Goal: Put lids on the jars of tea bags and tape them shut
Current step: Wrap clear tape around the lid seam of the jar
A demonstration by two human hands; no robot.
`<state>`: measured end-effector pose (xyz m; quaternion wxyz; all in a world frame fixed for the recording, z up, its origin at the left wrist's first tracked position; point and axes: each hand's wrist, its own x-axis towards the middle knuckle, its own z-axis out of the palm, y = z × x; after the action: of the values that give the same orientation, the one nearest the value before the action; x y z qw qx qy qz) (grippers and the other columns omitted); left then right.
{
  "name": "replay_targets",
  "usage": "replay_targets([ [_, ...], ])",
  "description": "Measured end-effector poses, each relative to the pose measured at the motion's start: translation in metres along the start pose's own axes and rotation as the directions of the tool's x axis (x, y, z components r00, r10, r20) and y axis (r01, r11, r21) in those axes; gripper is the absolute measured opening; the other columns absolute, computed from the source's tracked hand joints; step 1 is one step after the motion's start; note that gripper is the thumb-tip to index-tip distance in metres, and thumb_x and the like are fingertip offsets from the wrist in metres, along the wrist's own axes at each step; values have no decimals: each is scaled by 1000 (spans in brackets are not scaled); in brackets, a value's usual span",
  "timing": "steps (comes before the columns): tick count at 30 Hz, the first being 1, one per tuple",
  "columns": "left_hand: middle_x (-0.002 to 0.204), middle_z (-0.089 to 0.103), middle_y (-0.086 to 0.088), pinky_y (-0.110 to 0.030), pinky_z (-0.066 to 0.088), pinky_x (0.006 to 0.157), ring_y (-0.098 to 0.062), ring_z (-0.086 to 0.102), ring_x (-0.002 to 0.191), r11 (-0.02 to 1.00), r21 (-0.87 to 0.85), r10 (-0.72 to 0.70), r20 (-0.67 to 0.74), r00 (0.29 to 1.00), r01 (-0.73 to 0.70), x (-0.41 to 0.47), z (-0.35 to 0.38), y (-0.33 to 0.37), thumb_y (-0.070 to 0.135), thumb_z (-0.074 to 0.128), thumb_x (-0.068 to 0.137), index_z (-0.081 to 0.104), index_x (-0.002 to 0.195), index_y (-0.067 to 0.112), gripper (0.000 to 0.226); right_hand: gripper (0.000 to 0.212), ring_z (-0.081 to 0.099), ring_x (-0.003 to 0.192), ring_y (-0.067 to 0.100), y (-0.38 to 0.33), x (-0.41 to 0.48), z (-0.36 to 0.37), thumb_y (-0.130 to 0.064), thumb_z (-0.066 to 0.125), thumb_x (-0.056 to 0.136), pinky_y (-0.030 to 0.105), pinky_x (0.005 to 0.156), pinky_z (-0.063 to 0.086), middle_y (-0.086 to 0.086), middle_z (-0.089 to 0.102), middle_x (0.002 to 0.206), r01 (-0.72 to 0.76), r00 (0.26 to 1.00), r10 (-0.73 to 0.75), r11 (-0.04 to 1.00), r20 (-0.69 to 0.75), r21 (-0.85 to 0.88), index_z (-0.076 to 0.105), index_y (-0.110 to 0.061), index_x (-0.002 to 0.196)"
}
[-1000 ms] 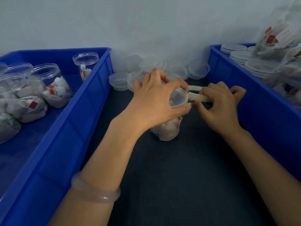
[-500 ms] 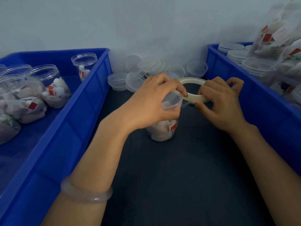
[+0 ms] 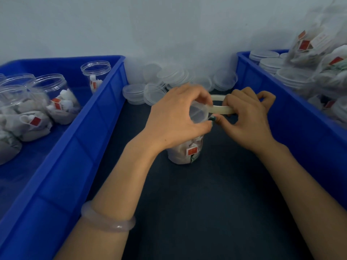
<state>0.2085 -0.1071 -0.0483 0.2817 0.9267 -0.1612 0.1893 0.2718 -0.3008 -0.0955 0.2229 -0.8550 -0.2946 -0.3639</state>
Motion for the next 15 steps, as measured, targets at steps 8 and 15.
replay_targets([
  [8, 126, 35, 3, -21, 28, 89, -11, 37, 118, 945, 299, -127, -30, 991, 130, -9, -2, -1, 72, 53, 73, 48, 131, 21, 78, 48, 46, 79, 15, 7, 0, 0, -57, 28, 103, 39, 90, 26, -8, 49, 82, 13, 992, -26, 995, 127, 101, 53, -20, 83],
  [15, 120, 47, 1, -33, 31, 77, -22, 42, 119, 863, 479, -187, 13, 982, 159, -9, -12, 6, 83, 43, 70, 47, 130, 44, 72, 40, 46, 79, 14, 2, 0, -3, -49, 43, 102, 42, 82, 25, -8, 49, 80, 56, 998, -56, 998, 11, -2, 57, -19, 81],
])
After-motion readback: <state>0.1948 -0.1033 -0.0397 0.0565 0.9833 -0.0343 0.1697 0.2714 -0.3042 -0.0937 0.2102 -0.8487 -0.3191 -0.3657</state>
